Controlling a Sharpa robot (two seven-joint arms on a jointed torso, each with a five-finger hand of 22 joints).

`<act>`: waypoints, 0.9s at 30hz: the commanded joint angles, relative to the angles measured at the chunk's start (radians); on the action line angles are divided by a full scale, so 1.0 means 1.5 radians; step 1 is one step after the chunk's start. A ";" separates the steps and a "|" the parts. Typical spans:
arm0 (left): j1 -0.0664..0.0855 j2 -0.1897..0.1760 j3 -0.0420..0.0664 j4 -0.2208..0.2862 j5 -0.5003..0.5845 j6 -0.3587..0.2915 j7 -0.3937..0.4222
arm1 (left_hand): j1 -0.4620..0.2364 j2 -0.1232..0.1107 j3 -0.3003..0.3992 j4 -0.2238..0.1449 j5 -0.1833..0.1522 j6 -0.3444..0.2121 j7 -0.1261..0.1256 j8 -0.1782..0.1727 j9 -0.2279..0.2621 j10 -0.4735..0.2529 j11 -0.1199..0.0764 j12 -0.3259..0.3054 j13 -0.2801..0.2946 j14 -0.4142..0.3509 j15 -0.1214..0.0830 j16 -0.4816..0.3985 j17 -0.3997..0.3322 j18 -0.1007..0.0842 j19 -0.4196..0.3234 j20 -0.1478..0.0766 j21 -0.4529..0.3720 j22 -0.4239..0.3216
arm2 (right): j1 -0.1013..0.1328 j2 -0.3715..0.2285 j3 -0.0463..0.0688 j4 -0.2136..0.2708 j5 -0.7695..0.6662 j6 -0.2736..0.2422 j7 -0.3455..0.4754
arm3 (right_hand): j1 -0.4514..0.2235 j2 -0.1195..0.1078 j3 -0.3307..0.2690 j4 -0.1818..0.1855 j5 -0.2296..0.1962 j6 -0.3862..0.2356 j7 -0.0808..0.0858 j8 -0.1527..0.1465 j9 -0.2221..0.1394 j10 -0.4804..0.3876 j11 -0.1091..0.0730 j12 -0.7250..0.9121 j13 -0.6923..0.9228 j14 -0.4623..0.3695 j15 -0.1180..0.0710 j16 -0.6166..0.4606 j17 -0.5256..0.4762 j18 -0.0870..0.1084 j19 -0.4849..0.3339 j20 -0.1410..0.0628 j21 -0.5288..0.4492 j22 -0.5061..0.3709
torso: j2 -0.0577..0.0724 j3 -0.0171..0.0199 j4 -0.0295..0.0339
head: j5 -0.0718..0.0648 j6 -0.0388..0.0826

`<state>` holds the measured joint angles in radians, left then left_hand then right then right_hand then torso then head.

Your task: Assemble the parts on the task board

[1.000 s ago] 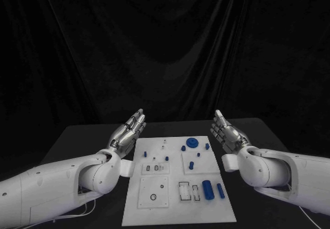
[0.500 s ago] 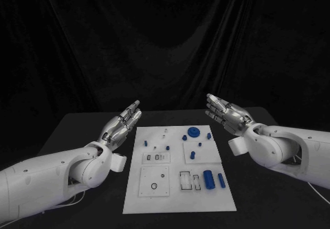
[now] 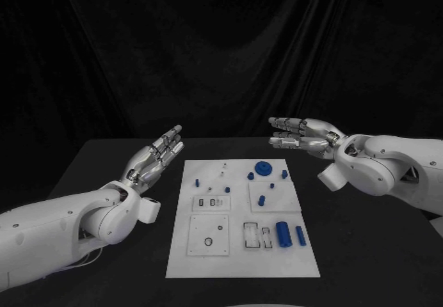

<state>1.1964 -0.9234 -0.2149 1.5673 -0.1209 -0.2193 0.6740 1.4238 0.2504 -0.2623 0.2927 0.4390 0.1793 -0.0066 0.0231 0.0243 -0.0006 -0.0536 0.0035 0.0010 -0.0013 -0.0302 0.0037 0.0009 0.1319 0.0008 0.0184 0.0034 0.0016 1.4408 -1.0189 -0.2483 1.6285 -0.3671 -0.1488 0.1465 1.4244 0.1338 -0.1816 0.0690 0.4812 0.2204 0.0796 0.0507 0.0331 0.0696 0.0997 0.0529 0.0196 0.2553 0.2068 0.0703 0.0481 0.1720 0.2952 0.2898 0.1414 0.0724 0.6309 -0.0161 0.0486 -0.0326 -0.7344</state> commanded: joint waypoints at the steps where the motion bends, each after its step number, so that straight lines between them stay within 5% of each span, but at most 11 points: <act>1: 0.006 -0.001 0.000 -0.001 -0.014 0.007 0.092 | 0.009 0.001 0.005 0.000 0.008 0.008 0.001 0.002 0.001 0.000 0.006 -0.002 -0.001 0.001 -0.012 -0.002 -0.001 0.011 -0.001 0.008 -0.002 -0.001 | 0.009 0.008 0.000 -0.010 -0.285 0.016 -0.086 | 0.032 0.001 0.026 -0.029 -0.041 0.047 0.012 0.009 0.004 0.071 0.041 0.035 0.010 0.280 0.013 0.087 0.041 -0.023 0.213 -0.004 0.080 0.032 | 0.013 -0.0043 0.0038 | 0.004 -0.001; 3: 0.008 -0.002 0.000 -0.002 -0.014 0.010 0.090 | 0.012 0.002 0.006 0.000 0.014 0.011 0.003 0.002 0.002 0.000 0.008 -0.002 -0.001 0.001 -0.009 -0.002 -0.001 0.012 -0.001 0.012 -0.002 -0.001 | 0.013 0.018 0.000 -0.017 -0.395 0.018 -0.110 | 0.036 -0.010 0.055 -0.040 -0.061 0.094 0.015 0.018 0.009 0.128 0.049 0.052 0.014 0.353 0.001 0.100 0.043 -0.015 0.286 -0.005 0.085 0.028 | 0.016 -0.0062 0.0052 | 0.005 -0.001; 5: 0.009 -0.002 0.000 -0.003 -0.014 0.013 0.089 | 0.015 0.003 0.007 -0.001 0.020 0.015 0.006 0.003 0.002 0.000 0.011 -0.002 -0.001 0.001 -0.006 -0.002 -0.001 0.012 -0.001 0.016 -0.002 -0.001 | 0.015 0.026 0.000 -0.022 -0.496 0.019 -0.132 | 0.037 -0.020 0.070 -0.047 -0.090 0.191 0.035 0.043 0.021 0.196 0.037 0.073 0.021 0.447 -0.033 0.128 0.056 0.005 0.363 -0.019 0.103 0.032 | 0.020 -0.0085 0.0071 | 0.004 0.000; 7: 0.010 -0.002 0.000 -0.004 -0.014 0.016 0.087 | 0.016 0.003 0.008 -0.001 0.023 0.017 0.007 0.003 0.002 0.000 0.012 -0.002 -0.001 0.001 -0.004 -0.002 -0.001 0.013 -0.001 0.018 -0.002 -0.001 | 0.016 0.035 0.000 -0.026 -0.603 0.018 -0.151 | 0.037 -0.029 0.082 -0.049 -0.126 0.237 0.017 0.050 0.025 0.281 0.031 0.097 0.028 0.533 -0.069 0.150 0.071 0.002 0.442 -0.056 0.124 0.038 | 0.027 -0.0113 0.0075 | 0.005 0.002; 9: 0.011 -0.001 0.000 -0.005 -0.014 0.020 0.086 | 0.021 0.003 0.009 -0.001 0.029 0.019 0.010 0.003 0.002 0.000 0.014 -0.002 -0.001 0.001 -0.001 -0.002 -0.001 0.015 -0.001 0.024 -0.002 -0.001 | 0.017 0.044 0.000 -0.029 -0.706 0.013 -0.165 | 0.039 -0.041 0.089 -0.053 -0.151 0.307 0.002 0.063 0.032 0.390 0.008 0.123 0.038 0.629 -0.108 0.184 0.093 0.009 0.527 -0.090 0.155 0.051 | 0.030 -0.0140 0.0093 | 0.005 0.004; 10: 0.011 0.000 0.000 -0.005 -0.014 0.020 0.086 | 0.021 0.003 0.009 -0.001 0.029 0.020 0.010 0.003 0.002 0.000 0.014 -0.002 -0.001 0.001 -0.001 -0.002 -0.001 0.015 -0.001 0.025 -0.002 -0.001 | 0.018 0.046 0.000 -0.030 -0.723 0.011 -0.167 | 0.039 -0.041 0.090 -0.054 -0.151 0.308 0.001 0.063 0.032 0.391 0.008 0.123 0.038 0.631 -0.109 0.185 0.093 0.009 0.529 -0.091 0.156 0.051 | 0.033 -0.0160 0.0117 | 0.003 0.004; 12: 0.012 0.001 0.000 -0.007 -0.014 0.023 0.085 | 0.024 0.003 0.010 -0.001 0.033 0.019 0.010 0.003 0.002 0.000 0.015 -0.002 -0.001 0.001 0.003 -0.002 -0.001 0.019 -0.001 0.035 -0.002 -0.001 | 0.018 0.054 0.000 -0.032 -0.790 0.002 -0.172 | 0.041 -0.052 0.099 -0.061 -0.170 0.349 -0.014 0.067 0.035 0.460 -0.007 0.129 0.041 0.737 -0.137 0.253 0.135 0.008 0.617 -0.126 0.205 0.076 | 0.035 -0.0176 0.0142 | 0.001 0.004; 17: 0.012 0.002 0.000 -0.010 -0.014 0.030 0.083 | 0.027 0.003 0.011 -0.001 0.036 0.020 0.010 0.003 0.002 0.000 0.015 -0.002 -0.001 0.001 0.005 -0.002 -0.001 0.022 -0.001 0.043 -0.002 -0.001 | 0.018 0.072 0.000 -0.040 -0.881 -0.021 -0.169 | 0.033 -0.069 0.139 -0.063 -0.174 0.390 -0.020 0.052 0.033 0.538 -0.024 0.085 0.031 0.783 -0.164 0.429 0.271 0.005 0.685 -0.154 0.296 0.139 | 0.035 -0.0176 0.0142 | 0.001 0.002; 18: 0.012 0.002 0.000 -0.011 -0.014 0.031 0.082 | 0.027 0.002 0.011 -0.001 0.036 0.020 0.010 0.003 0.002 0.000 0.015 -0.002 -0.001 0.001 0.006 -0.002 -0.001 0.023 -0.001 0.044 -0.002 -0.001 | 0.018 0.076 0.000 -0.043 -0.889 -0.022 -0.167 | 0.031 -0.074 0.143 -0.062 -0.176 0.393 -0.021 0.049 0.032 0.544 -0.025 0.079 0.032 0.789 -0.166 0.476 0.322 0.006 0.687 -0.155 0.307 0.147 | 0.039 -0.0209 0.0191 | -0.005 0.004; 20: 0.013 0.002 0.000 -0.012 -0.014 0.033 0.081 | 0.030 0.002 0.012 -0.002 0.040 0.020 0.011 0.003 0.002 0.000 0.015 -0.002 -0.001 0.001 0.008 -0.002 -0.001 0.025 -0.001 0.048 -0.002 -0.001 | 0.018 0.085 0.000 -0.050 -0.903 -0.023 -0.163 | 0.023 -0.084 0.163 -0.058 -0.181 0.401 -0.021 0.037 0.031 0.562 -0.027 0.057 0.032 0.794 -0.170 0.589 0.445 0.005 0.683 -0.155 0.345 0.181 | 0.047 -0.0217 0.0211 | -0.008 0.011; 27: 0.013 0.005 0.000 -0.016 -0.014 0.042 0.078 | 0.040 0.001 0.016 -0.003 0.053 0.026 0.013 0.004 0.003 0.000 0.017 -0.002 -0.001 0.001 0.014 -0.002 -0.001 0.029 -0.001 0.068 -0.002 -0.001 | 0.007 0.109 0.000 -0.072 -0.948 -0.024 -0.156 | 0.015 -0.098 0.182 -0.051 -0.188 0.399 -0.026 0.022 0.029 0.573 -0.028 0.036 0.033 0.795 -0.171 0.652 0.514 0.006 0.670 -0.155 0.383 0.219 | 0.062 -0.0235 0.0351 | -0.024 0.022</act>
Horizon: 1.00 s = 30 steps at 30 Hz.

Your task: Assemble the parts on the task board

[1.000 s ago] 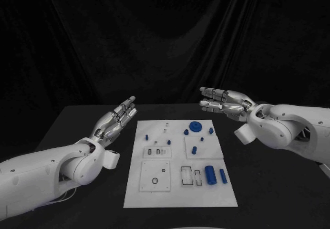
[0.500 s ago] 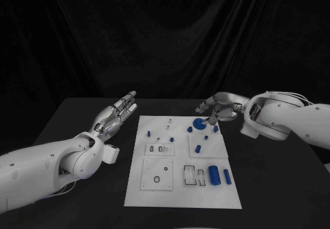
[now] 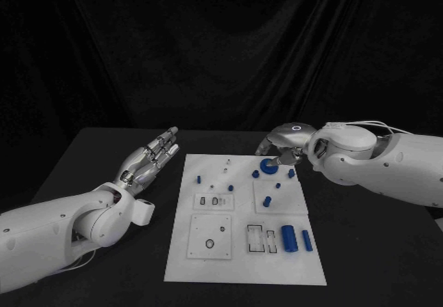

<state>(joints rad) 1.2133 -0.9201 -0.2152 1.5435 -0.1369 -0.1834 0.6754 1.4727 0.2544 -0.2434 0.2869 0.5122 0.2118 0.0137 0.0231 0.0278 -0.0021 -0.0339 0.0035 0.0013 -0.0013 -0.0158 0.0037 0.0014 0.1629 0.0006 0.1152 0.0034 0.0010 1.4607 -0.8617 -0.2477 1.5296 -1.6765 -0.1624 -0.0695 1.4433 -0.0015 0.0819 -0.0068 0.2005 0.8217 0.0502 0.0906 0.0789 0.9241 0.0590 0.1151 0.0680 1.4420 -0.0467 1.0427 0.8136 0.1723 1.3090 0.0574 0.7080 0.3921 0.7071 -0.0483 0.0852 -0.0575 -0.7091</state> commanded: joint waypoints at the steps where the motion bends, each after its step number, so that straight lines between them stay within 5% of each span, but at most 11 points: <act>1: 0.002 0.003 0.001 0.000 -0.003 0.019 0.077 | 0.008 -0.002 0.004 0.001 0.005 0.004 0.000 0.004 0.001 0.001 0.004 -0.002 -0.001 0.001 0.004 -0.002 -0.001 0.009 0.000 0.005 -0.002 -0.001 | -0.009 0.008 0.000 -0.011 -0.080 -0.016 -0.011 | 0.003 -0.008 0.008 0.000 0.001 -0.002 -0.007 -0.006 -0.001 0.004 -0.001 -0.007 0.001 0.003 -0.002 0.005 0.004 0.005 -0.008 0.000 0.008 0.008 | 0.011 -0.0021 0.0118 | -0.009 0.006; 4: 0.002 0.004 0.001 -0.001 -0.003 0.022 0.075 | 0.010 -0.002 0.005 0.001 0.007 0.006 0.001 0.004 0.001 0.001 0.005 -0.002 -0.001 0.001 0.005 -0.002 -0.001 0.009 0.000 0.008 -0.002 -0.001 | -0.016 0.014 0.000 -0.020 -0.085 -0.020 -0.007 | 0.002 -0.009 0.011 0.000 0.004 -0.002 -0.004 -0.007 -0.001 0.005 0.000 -0.009 0.001 0.004 -0.002 0.009 0.009 0.005 -0.010 0.000 0.011 0.012 | 0.017 -0.0023 0.0175 | -0.016 0.013; 15: 0.002 0.005 0.001 -0.003 -0.003 0.031 0.071 | 0.015 -0.003 0.007 0.000 0.014 0.011 0.003 0.005 0.002 0.001 0.008 -0.002 -0.001 0.001 0.009 -0.002 -0.001 0.010 0.000 0.015 -0.002 -0.001 | -0.045 0.034 0.000 -0.054 -0.090 -0.045 0.006 | -0.013 -0.014 0.021 0.014 -0.011 0.015 0.008 -0.007 0.002 0.026 0.001 -0.012 0.003 0.001 0.000 0.020 0.023 0.005 -0.024 0.002 0.029 0.036 | 0.023 -0.0022 0.0187 | -0.020 0.020; 25: 0.002 0.003 0.001 -0.002 -0.003 0.032 0.071 | 0.018 -0.003 0.009 0.000 0.017 0.014 0.006 0.006 0.002 0.001 0.011 -0.002 -0.001 0.001 0.012 -0.002 -0.001 0.010 0.000 0.018 -0.002 -0.001 | -0.064 0.043 0.000 -0.078 -0.091 -0.048 0.017 | -0.013 -0.015 0.027 0.017 -0.009 0.022 0.015 -0.006 0.003 0.034 0.002 -0.013 0.003 0.001 0.001 0.023 0.027 0.005 -0.030 0.002 0.035 0.043 | 0.019 -0.0021 0.0183 | -0.017 0.011; 30: 0.002 0.003 0.001 -0.002 -0.003 0.034 0.070 | 0.019 -0.003 0.009 0.000 0.017 0.016 0.008 0.006 0.002 0.001 0.014 -0.002 -0.001 0.001 0.014 -0.002 -0.001 0.011 0.000 0.020 -0.002 -0.001 | -0.068 0.047 0.000 -0.084 -0.091 -0.050 0.021 | -0.010 -0.017 0.045 0.021 0.002 0.054 0.028 0.003 0.008 0.046 0.002 -0.018 0.002 -0.001 0.000 0.024 0.030 0.006 -0.039 0.003 0.045 0.058 | 0.017 -0.0031 0.0200 | -0.020 0.007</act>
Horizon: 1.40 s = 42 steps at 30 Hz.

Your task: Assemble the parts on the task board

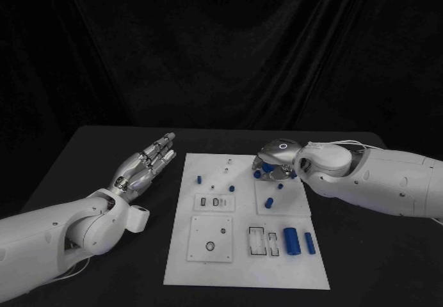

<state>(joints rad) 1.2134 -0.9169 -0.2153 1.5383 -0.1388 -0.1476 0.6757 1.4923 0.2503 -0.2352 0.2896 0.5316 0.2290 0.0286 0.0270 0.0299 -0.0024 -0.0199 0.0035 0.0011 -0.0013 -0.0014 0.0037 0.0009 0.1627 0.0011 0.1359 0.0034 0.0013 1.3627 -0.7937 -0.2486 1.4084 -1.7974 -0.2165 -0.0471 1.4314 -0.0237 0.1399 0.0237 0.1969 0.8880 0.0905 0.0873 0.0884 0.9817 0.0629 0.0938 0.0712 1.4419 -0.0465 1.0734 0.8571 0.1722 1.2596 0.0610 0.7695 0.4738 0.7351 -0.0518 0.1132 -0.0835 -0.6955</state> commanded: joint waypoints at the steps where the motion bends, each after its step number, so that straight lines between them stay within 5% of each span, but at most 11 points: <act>1: 0.002 0.001 0.001 0.001 -0.002 0.010 0.070 | 0.006 -0.001 0.004 -0.002 0.005 0.005 -0.001 0.003 0.001 0.002 0.005 -0.002 -0.001 0.001 0.005 -0.002 -0.001 0.011 -0.001 0.007 -0.002 -0.001 | -0.003 0.003 0.001 -0.005 -0.010 -0.014 0.007 | -0.002 -0.002 0.010 0.001 0.005 0.014 0.001 0.006 0.002 0.010 -0.002 -0.004 -0.001 0.000 0.000 0.005 0.003 0.006 -0.007 0.000 0.005 0.006 | -0.002 -0.0012 0.0016 | -0.003 -0.003; 17: 0.002 0.005 0.001 -0.004 -0.002 0.019 0.065 | 0.009 0.001 0.008 -0.001 0.005 0.027 0.010 0.008 0.004 0.002 0.017 -0.002 -0.001 0.001 0.013 -0.002 -0.001 0.011 -0.001 0.016 -0.002 -0.001 | -0.023 0.016 0.001 -0.035 -0.001 -0.051 0.036 | -0.023 -0.014 0.062 0.049 -0.039 0.102 -0.003 0.023 0.026 0.096 -0.011 -0.010 -0.002 0.007 -0.006 0.016 0.021 0.006 -0.021 -0.004 0.025 0.043 | -0.006 -0.0013 -0.0008 | 0.001 -0.009; 24: 0.002 0.008 0.001 -0.008 -0.002 0.023 0.062 | 0.012 0.003 0.011 -0.002 0.006 0.033 0.014 0.009 0.004 0.002 0.022 -0.002 -0.001 0.001 0.018 -0.002 -0.001 0.011 -0.001 0.020 -0.002 -0.001 | -0.028 0.022 0.001 -0.042 0.018 -0.065 0.049 | -0.008 0.002 0.087 0.051 -0.039 0.141 -0.004 0.037 0.039 0.146 -0.012 -0.004 -0.002 0.015 -0.006 0.024 0.034 0.002 -0.012 -0.005 0.047 0.075 | -0.006 -0.0012 0.0002 | 0.002 -0.009; 27: 0.002 0.006 0.001 -0.008 -0.002 0.023 0.060 | 0.014 0.003 0.013 -0.003 0.007 0.036 0.016 0.010 0.005 0.002 0.024 -0.002 -0.001 0.001 0.020 -0.002 -0.001 0.012 -0.001 0.022 -0.002 -0.001 | -0.028 0.021 0.001 -0.039 0.047 -0.080 0.052 | 0.000 0.005 0.095 0.047 -0.039 0.149 0.000 0.039 0.043 0.162 -0.012 -0.006 -0.003 0.017 0.003 0.027 0.038 -0.002 -0.009 -0.001 0.057 0.089 | -0.007 -0.0014 0.0008 | 0.005 -0.010; 36: 0.002 0.004 0.001 -0.007 -0.002 0.021 0.057 | 0.015 0.003 0.014 -0.003 0.008 0.035 0.017 0.010 0.004 0.002 0.025 -0.002 -0.001 0.001 0.021 -0.002 -0.001 0.012 -0.001 0.024 -0.002 -0.001 | 0.003 0.033 0.001 -0.031 0.079 -0.099 0.041 | 0.000 -0.001 0.097 0.046 -0.038 0.155 0.004 0.040 0.047 0.175 -0.008 -0.009 -0.004 0.020 0.011 0.036 0.050 -0.004 -0.006 0.006 0.068 0.105 | -0.008 -0.0017 0.0013 | 0.018 -0.006; 42: 0.002 0.008 0.001 -0.009 -0.002 0.023 0.056 | 0.022 -0.001 0.018 -0.005 0.008 0.011 0.005 0.005 0.001 0.002 0.018 -0.002 -0.001 0.001 0.022 -0.002 -0.001 0.011 -0.001 0.026 -0.002 -0.001 | 0.018 0.063 0.001 -0.055 0.084 -0.094 0.036 | -0.004 -0.006 0.097 0.048 -0.034 0.152 0.004 0.037 0.048 0.174 -0.007 -0.014 -0.005 0.021 0.012 0.037 0.052 -0.004 -0.007 0.008 0.070 0.109 | -0.009 -0.0020 0.0010 | 0.021 -0.008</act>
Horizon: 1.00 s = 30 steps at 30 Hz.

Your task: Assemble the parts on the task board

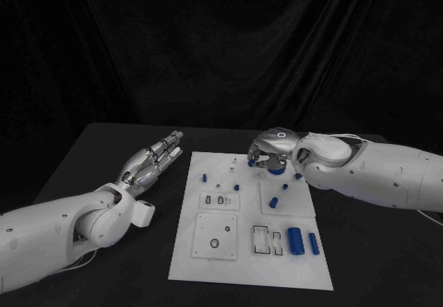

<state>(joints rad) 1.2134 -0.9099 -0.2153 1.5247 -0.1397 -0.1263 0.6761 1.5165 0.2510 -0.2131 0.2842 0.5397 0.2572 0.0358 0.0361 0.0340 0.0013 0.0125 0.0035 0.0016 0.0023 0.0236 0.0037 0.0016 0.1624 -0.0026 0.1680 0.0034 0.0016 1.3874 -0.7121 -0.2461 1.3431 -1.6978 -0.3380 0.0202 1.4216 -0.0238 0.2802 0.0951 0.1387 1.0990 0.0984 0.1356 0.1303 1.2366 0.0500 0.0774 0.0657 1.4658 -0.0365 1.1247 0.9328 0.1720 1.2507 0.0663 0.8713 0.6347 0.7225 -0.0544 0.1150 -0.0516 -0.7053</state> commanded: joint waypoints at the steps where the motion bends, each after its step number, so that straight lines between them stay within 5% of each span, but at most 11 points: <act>1: 0.002 0.004 0.001 -0.001 -0.001 0.010 0.055 | 0.006 -0.002 0.004 0.000 0.003 -0.020 -0.003 -0.004 -0.003 -0.001 -0.006 -0.002 -0.001 -0.002 0.005 -0.002 -0.001 0.012 0.002 0.005 -0.002 -0.001 | 0.003 0.016 0.000 -0.018 0.020 -0.014 -0.008 | 0.002 -0.007 0.003 0.001 0.007 0.011 -0.001 0.004 0.020 0.004 0.002 -0.005 -0.001 0.005 0.005 0.003 0.002 -0.003 -0.001 0.004 0.003 0.002 | -0.001 -0.0005 0.0003 | -0.001 -0.001; 3: 0.002 0.006 0.001 -0.002 -0.001 0.011 0.055 | 0.007 -0.002 0.006 0.001 0.003 -0.058 -0.020 -0.009 -0.007 -0.001 -0.007 -0.002 -0.001 -0.002 0.006 -0.002 -0.001 0.012 0.002 0.006 -0.002 -0.001 | 0.003 0.029 0.000 -0.032 0.025 -0.014 -0.007 | 0.001 -0.009 0.004 0.001 0.009 0.010 -0.001 0.003 0.020 0.004 0.003 -0.006 -0.001 0.005 0.006 0.004 0.002 -0.003 -0.001 0.005 0.004 0.003 | 0.000 0.0000 0.0008 | -0.001 -0.001; 7: 0.002 0.009 0.001 -0.005 -0.001 0.012 0.053 | 0.006 -0.004 0.010 0.001 0.003 -0.111 -0.078 -0.015 -0.013 -0.001 0.016 -0.002 -0.001 -0.002 0.012 -0.002 -0.001 0.011 0.002 0.008 -0.002 -0.001 | -0.001 0.051 0.000 -0.057 0.030 -0.013 -0.006 | 0.001 -0.011 0.004 0.002 0.012 0.008 0.000 0.001 0.020 0.003 0.003 -0.008 -0.001 0.005 0.006 0.005 0.004 -0.003 -0.001 0.006 0.005 0.005 | 0.001 -0.0001 0.0033 | -0.001 0.001; 10: 0.002 0.010 0.001 -0.006 -0.001 0.013 0.052 | 0.006 -0.005 0.011 0.001 0.003 -0.121 -0.092 -0.016 -0.014 -0.001 0.018 -0.002 -0.001 -0.002 0.014 -0.002 -0.001 0.011 0.002 0.008 -0.002 -0.001 | -0.005 0.068 0.000 -0.077 0.032 -0.013 -0.008 | 0.000 -0.012 0.005 0.002 0.013 0.007 0.001 0.000 0.020 0.002 0.004 -0.009 -0.002 0.005 0.007 0.006 0.006 -0.003 -0.001 0.006 0.006 0.008 | 0.001 -0.0005 0.0052 | -0.004 0.002; 21: 0.002 0.016 0.001 -0.011 -0.001 0.017 0.050 | 0.006 -0.005 0.013 0.001 0.003 -0.130 -0.107 -0.017 -0.015 -0.001 0.018 -0.002 -0.001 -0.002 0.016 -0.002 -0.001 0.011 0.002 0.010 -0.002 -0.001 | -0.013 0.108 0.000 -0.129 0.033 -0.006 -0.012 | -0.002 -0.016 0.006 0.003 0.014 0.003 0.002 -0.004 0.020 -0.002 0.006 -0.011 -0.002 0.004 0.008 0.004 0.003 -0.004 -0.002 0.008 0.009 0.013 | 0.002 0.0016 0.0052 | -0.007 0.004; 30: 0.002 0.018 0.001 -0.012 -0.001 0.022 0.044 | 0.006 -0.005 0.014 0.000 0.004 -0.125 -0.099 -0.016 -0.014 -0.001 0.020 -0.002 -0.001 -0.002 0.018 -0.002 -0.001 0.011 0.002 0.011 -0.002 -0.001 | -0.016 0.121 0.000 -0.147 0.033 -0.004 -0.014 | -0.004 -0.017 0.007 0.005 0.013 0.002 0.002 -0.006 0.020 -0.005 0.007 -0.011 -0.002 0.002 0.009 0.001 0.000 -0.004 -0.004 0.009 0.011 0.017 | 0.001 0.0011 0.0050 | -0.007 0.001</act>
<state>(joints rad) 1.2134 -0.8844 -0.2153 1.5056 -0.1401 -0.1108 0.6764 1.5203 0.2471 -0.1964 0.2840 0.5394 0.0684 -0.1140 0.0164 0.0125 0.0011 0.0336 0.0035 0.0010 -0.0031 0.0432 0.0037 0.0013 0.1625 0.0013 0.1788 0.0034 0.0017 1.3665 -0.5319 -0.2466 1.1266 -1.6486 -0.3407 0.0169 1.4184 -0.0479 0.2855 0.1008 0.1547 1.1021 0.1021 0.1284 0.1303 1.2325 0.0542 0.0667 0.0640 1.4652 -0.0303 1.1306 0.9332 0.1720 1.2435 0.0735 0.8830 0.6591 0.7252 -0.0518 0.1240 -0.0635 -0.7012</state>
